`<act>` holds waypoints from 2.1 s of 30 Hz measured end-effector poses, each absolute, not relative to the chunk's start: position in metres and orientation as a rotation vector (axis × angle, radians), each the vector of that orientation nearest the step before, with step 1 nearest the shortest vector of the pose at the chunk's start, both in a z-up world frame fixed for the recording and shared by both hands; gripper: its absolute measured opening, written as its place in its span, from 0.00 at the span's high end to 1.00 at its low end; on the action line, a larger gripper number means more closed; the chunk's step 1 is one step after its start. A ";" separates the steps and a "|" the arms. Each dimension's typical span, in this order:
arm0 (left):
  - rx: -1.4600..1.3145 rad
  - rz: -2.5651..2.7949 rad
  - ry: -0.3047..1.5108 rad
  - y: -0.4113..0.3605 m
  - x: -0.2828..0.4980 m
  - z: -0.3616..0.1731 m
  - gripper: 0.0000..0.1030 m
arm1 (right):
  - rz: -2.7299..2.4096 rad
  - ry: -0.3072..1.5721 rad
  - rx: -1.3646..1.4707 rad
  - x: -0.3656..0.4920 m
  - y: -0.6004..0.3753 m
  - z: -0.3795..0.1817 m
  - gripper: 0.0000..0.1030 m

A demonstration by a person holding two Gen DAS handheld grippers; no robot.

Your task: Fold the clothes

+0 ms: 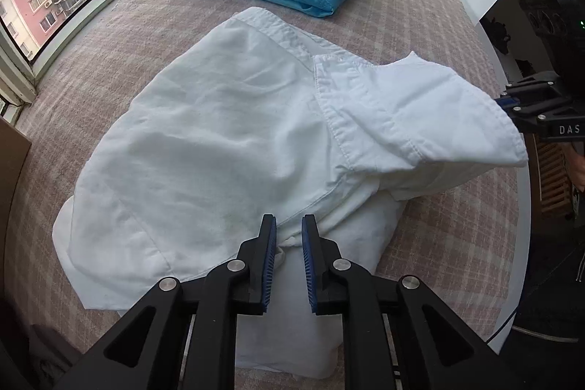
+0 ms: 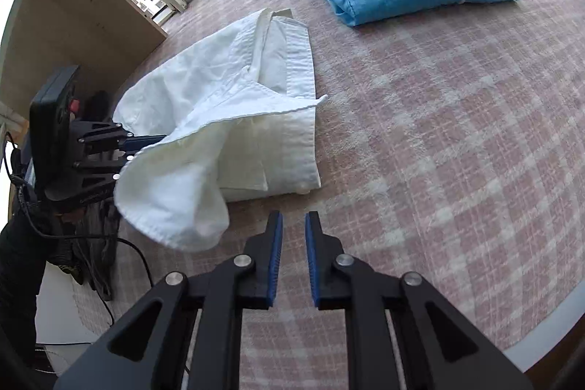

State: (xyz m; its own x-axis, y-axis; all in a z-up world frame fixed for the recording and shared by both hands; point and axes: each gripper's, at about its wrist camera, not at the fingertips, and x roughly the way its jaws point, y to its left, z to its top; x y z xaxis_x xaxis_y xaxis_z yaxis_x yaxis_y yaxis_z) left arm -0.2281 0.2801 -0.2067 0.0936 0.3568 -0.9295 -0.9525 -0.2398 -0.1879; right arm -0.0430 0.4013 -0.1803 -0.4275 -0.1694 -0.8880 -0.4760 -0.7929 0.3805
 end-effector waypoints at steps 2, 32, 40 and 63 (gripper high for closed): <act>-1.208 1.443 0.706 0.280 -0.228 -0.207 0.86 | 2.364 0.934 -1.540 -0.049 0.402 -0.186 0.87; -1.210 1.461 0.783 0.287 -0.225 -0.205 0.86 | 2.445 0.424 -1.514 -0.085 0.398 -0.136 0.97; -1.212 1.463 0.781 0.288 -0.225 -0.204 0.86 | 2.336 0.427 -1.607 -0.121 0.440 -0.161 0.97; -1.233 1.473 0.809 0.288 -0.226 -0.189 0.86 | 2.455 0.723 -1.533 -0.034 0.326 -0.177 0.77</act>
State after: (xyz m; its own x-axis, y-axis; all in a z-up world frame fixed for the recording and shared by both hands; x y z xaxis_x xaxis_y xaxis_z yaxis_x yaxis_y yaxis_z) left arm -0.2258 0.2880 -0.1889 0.0307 0.2732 -0.9615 -0.9579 -0.2665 -0.1063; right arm -0.0343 0.3256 -0.1767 -0.4625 -0.1175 -0.8788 -0.3775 -0.8707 0.3151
